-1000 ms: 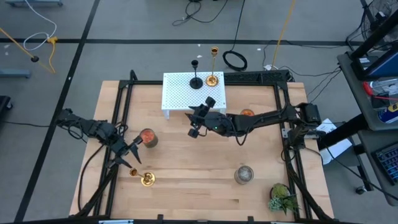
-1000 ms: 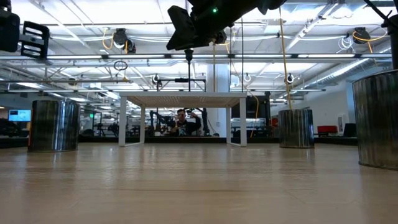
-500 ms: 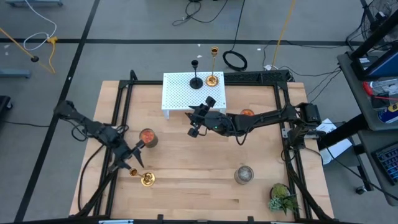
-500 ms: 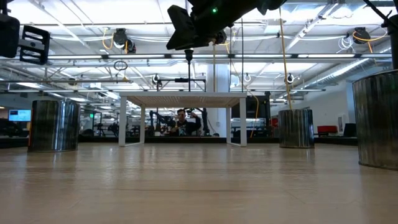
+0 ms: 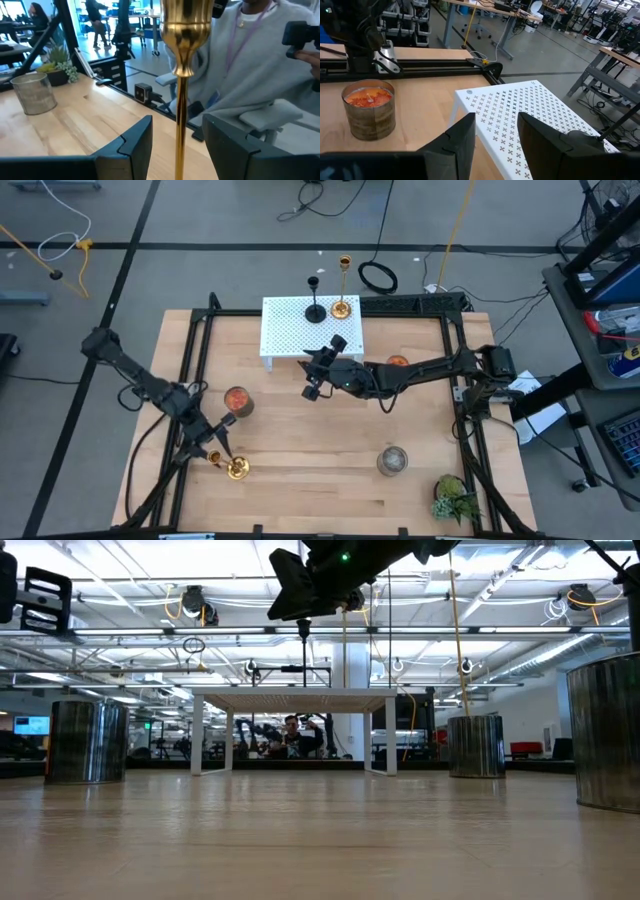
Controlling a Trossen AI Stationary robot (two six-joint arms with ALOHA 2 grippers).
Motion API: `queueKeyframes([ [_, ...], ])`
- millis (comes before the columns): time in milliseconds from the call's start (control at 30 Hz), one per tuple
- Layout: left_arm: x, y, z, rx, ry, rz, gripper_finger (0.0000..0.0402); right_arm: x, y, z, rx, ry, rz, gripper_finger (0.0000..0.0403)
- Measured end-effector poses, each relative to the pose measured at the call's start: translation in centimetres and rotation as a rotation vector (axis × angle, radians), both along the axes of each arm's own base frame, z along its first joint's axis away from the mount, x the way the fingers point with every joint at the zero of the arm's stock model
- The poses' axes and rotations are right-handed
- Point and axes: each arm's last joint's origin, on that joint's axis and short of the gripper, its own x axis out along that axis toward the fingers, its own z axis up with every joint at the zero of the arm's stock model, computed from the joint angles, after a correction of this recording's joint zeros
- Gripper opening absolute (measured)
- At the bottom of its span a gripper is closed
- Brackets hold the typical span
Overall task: Pick & Place candle stick holders
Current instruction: Put the gold candleholder on the shelf
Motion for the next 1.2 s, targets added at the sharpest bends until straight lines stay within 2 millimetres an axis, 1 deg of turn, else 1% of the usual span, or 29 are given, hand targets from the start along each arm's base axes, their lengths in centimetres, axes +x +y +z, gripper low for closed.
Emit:
queueKeyframes([
  [333,0.6,-0.7,-0.5,0.021,0.024,0.046,0.0179,0.0,0.0,0.0,0.000,0.000,0.000,0.0146],
  [433,0.7,-0.9,-0.6,0.032,0.020,0.049,0.0168,0.0,0.0,0.0,0.000,0.000,0.000,0.0146],
  [567,0.8,-1.0,-0.8,0.050,0.034,0.044,0.0123,0.0,0.0,0.0,0.000,0.000,0.000,0.0146],
  [767,0.8,-1.0,-0.9,0.053,0.039,0.051,0.0029,0.0,0.0,0.0,0.000,0.000,0.000,0.0146],
  [800,0.8,-1.0,-0.9,0.056,0.036,0.064,0.0018,0.0,0.0,0.0,0.000,0.000,0.000,0.0146],
  [867,0.9,-0.8,-0.9,0.054,0.036,0.117,0.0016,0.0,0.0,0.0,0.000,0.000,0.000,0.0146],
  [933,1.1,-0.7,-0.6,0.040,0.013,0.188,0.0023,0.0,0.0,0.0,0.000,0.000,0.000,0.0146],
  [1000,1.2,-0.6,-0.1,0.020,-0.030,0.234,0.0026,0.0,0.0,0.0,0.000,0.001,0.000,0.0146],
  [1133,1.4,-0.6,0.7,-0.015,-0.078,0.283,0.0015,0.0,0.0,0.0,0.000,0.000,0.001,0.0146],
  [1200,1.6,-0.5,1.5,-0.065,-0.080,0.366,0.0015,0.0,0.2,0.0,-0.015,0.010,0.010,0.0146],
])
